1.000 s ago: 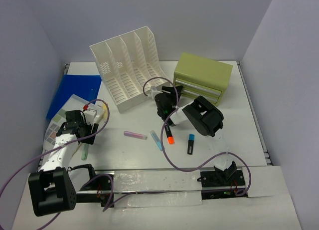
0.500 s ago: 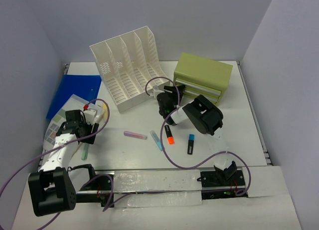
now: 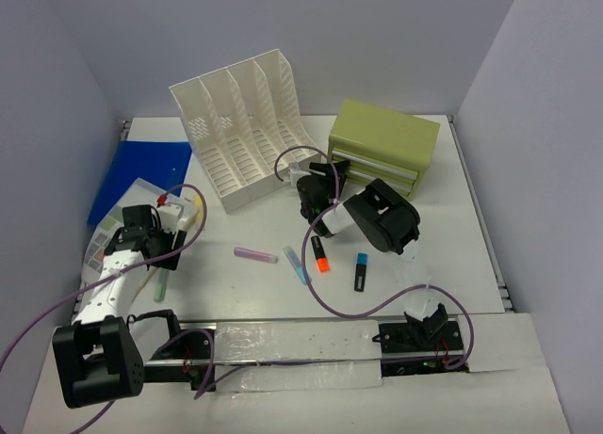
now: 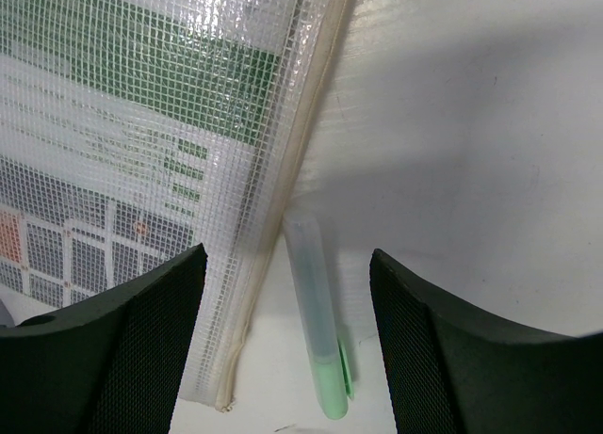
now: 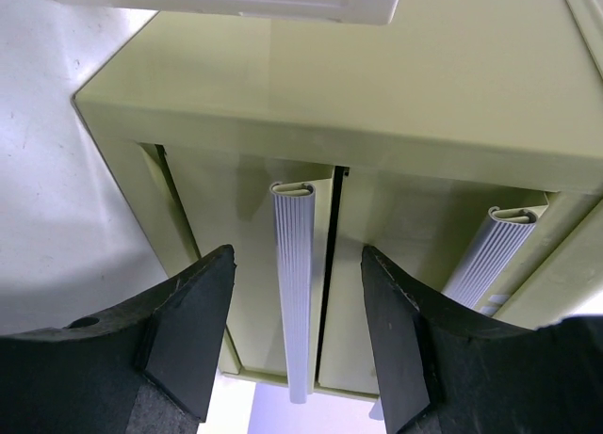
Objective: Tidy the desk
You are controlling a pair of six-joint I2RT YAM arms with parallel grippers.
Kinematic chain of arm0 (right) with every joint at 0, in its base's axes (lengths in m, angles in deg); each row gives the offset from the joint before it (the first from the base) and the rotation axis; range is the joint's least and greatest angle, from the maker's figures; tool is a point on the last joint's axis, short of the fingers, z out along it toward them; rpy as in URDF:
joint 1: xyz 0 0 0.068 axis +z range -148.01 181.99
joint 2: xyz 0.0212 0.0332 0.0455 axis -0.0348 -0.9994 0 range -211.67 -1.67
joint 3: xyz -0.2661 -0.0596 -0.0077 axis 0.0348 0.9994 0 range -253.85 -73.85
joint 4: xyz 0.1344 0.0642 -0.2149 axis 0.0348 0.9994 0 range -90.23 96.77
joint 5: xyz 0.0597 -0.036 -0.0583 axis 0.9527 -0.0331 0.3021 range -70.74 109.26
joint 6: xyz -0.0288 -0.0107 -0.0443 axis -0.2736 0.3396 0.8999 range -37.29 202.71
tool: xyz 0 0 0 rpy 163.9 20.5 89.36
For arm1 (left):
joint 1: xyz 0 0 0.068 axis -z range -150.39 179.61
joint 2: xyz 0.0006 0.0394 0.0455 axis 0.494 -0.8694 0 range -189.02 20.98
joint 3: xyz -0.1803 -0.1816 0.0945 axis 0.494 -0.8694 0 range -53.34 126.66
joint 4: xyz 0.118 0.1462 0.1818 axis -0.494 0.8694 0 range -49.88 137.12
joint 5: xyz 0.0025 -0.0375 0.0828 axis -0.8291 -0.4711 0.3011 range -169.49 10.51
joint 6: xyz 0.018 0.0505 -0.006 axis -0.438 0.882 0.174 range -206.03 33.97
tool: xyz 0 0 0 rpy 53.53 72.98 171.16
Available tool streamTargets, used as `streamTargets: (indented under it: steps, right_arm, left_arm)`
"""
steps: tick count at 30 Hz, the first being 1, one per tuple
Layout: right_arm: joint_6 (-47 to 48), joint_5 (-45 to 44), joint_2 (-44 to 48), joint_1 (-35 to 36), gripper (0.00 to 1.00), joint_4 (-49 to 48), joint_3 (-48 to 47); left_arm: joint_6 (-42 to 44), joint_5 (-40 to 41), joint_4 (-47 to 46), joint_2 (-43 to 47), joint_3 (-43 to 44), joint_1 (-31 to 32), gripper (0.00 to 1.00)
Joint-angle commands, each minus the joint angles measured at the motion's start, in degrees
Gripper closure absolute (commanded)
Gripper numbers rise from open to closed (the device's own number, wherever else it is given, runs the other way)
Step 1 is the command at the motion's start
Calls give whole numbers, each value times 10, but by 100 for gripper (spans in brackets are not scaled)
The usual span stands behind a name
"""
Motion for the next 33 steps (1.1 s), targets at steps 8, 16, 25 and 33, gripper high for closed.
streamTargets:
  steps: [8, 16, 25, 33]
  right_arm:
    - [23, 7, -7, -16, 41, -65, -17]
    - [24, 11, -11, -20, 47, -69, -15]
    - [23, 18, -17, -24, 59, -73, -13]
    - [18, 13, -15, -23, 82, -83, -2]
  left_arm:
    - [6, -14, 8, 9, 16, -4, 23]
    - [5, -16, 10, 10, 19, -4, 23]
    - [7, -12, 9, 12, 14, -3, 23]
    - [8, -14, 8, 13, 13, -3, 23]
